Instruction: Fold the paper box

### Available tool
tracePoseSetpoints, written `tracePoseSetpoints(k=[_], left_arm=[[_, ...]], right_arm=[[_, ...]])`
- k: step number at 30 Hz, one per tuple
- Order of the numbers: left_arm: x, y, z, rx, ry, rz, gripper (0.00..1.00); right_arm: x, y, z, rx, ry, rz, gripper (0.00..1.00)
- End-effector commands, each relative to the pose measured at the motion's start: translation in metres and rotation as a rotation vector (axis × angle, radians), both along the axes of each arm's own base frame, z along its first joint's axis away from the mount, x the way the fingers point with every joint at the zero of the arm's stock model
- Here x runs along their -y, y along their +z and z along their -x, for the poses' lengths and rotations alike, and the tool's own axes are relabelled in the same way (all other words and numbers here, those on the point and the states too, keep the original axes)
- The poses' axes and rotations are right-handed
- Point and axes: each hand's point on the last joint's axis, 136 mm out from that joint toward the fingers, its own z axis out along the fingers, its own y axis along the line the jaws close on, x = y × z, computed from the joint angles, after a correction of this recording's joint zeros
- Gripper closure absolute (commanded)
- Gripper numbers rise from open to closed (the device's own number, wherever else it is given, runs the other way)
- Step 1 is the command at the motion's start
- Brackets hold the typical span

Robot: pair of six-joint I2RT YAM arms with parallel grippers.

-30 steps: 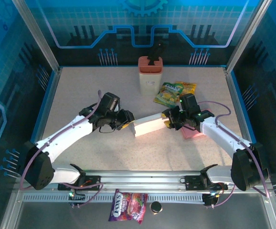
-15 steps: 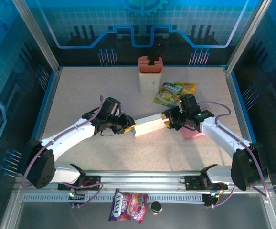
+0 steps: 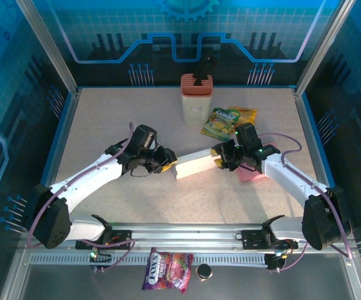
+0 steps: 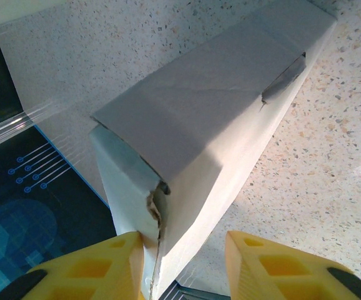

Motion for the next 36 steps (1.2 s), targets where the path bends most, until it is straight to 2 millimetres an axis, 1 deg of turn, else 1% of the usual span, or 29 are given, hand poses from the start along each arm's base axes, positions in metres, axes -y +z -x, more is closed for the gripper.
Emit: tracePoseSetpoints(k=[1,4,8,10,12,15,17,18,19,20,21,23,24,25,27,28,29,30,31,32,34,35,36], left_arm=[[-0.004,-0.014,0.005,-0.034,-0.010,-0.033,0.67],[-0.003,-0.026,0.008,-0.048,-0.038,-0.050,0.71],[-0.004,-0.044,0.018,-0.074,-0.078,-0.095,0.75],[-0.009,-0.047,0.023,-0.066,-0.091,-0.133,0.77],[-0.013,-0.044,0.028,-0.039,-0.111,-0.175,0.77],[-0.021,-0.040,0.039,0.003,-0.165,-0.269,0.77],[-0.024,-0.047,0.051,-0.008,-0.199,-0.302,0.77],[-0.024,-0.054,0.058,-0.022,-0.212,-0.306,0.77],[-0.023,-0.060,0.065,-0.033,-0.219,-0.301,0.77],[-0.022,-0.065,0.071,-0.042,-0.223,-0.294,0.78],[-0.022,-0.067,0.075,-0.046,-0.217,-0.287,0.77],[-0.022,-0.064,0.076,-0.031,-0.193,-0.258,0.76],[-0.021,-0.057,0.073,-0.009,-0.177,-0.245,0.74],[-0.021,-0.048,0.069,0.017,-0.159,-0.235,0.69],[-0.019,-0.027,0.056,0.068,-0.127,-0.207,0.57],[-0.020,-0.016,0.047,0.088,-0.103,-0.183,0.53],[-0.021,-0.007,0.038,0.105,-0.081,-0.149,0.50],[-0.024,0.002,0.026,0.119,-0.047,-0.105,0.47],[-0.031,0.012,0.013,0.140,-0.006,-0.056,0.40],[-0.038,0.019,0.003,0.164,0.027,-0.018,0.02],[-0.070,0.030,-0.018,0.200,0.135,-0.001,0.01],[-0.084,0.035,-0.025,0.229,0.167,-0.004,0.01],[-0.101,0.039,-0.032,0.263,0.202,-0.027,0.01]], right_arm=[[0.011,-0.030,0.025,-0.133,-0.015,0.062,0.61],[0.014,-0.035,0.033,-0.165,-0.013,0.076,0.61],[0.018,-0.041,0.044,-0.198,-0.016,0.087,0.61],[0.020,-0.039,0.050,-0.202,-0.010,0.091,0.61],[0.021,-0.033,0.055,-0.196,0.012,0.090,0.61],[0.020,-0.023,0.076,-0.214,0.080,0.089,0.61],[0.021,-0.021,0.096,-0.235,0.138,0.092,0.59],[0.022,-0.020,0.107,-0.240,0.171,0.098,0.58],[0.027,-0.019,0.119,-0.248,0.202,0.118,0.57],[0.031,-0.018,0.126,-0.242,0.221,0.135,0.54],[0.034,-0.016,0.129,-0.209,0.242,0.146,0.50],[0.038,-0.010,0.131,-0.143,0.274,0.162,0.45],[0.040,-0.006,0.128,-0.098,0.300,0.173,0.43],[0.044,-0.003,0.126,-0.064,0.326,0.206,0.41],[0.053,0.008,0.115,0.009,0.377,0.272,0.35],[0.060,0.016,0.106,0.055,0.398,0.320,0.29],[0.066,0.028,0.096,0.113,0.409,0.370,0.02],[0.077,0.042,0.084,0.189,0.419,0.448,0.00],[0.090,0.055,0.074,0.257,0.414,0.543,0.00],[0.101,0.067,0.067,0.314,0.410,0.622,0.00],[0.122,0.090,0.050,0.440,0.398,0.790,0.00],[0.134,0.096,0.044,0.466,0.370,0.870,0.00],[0.150,0.098,0.038,0.478,0.325,0.969,0.00]])
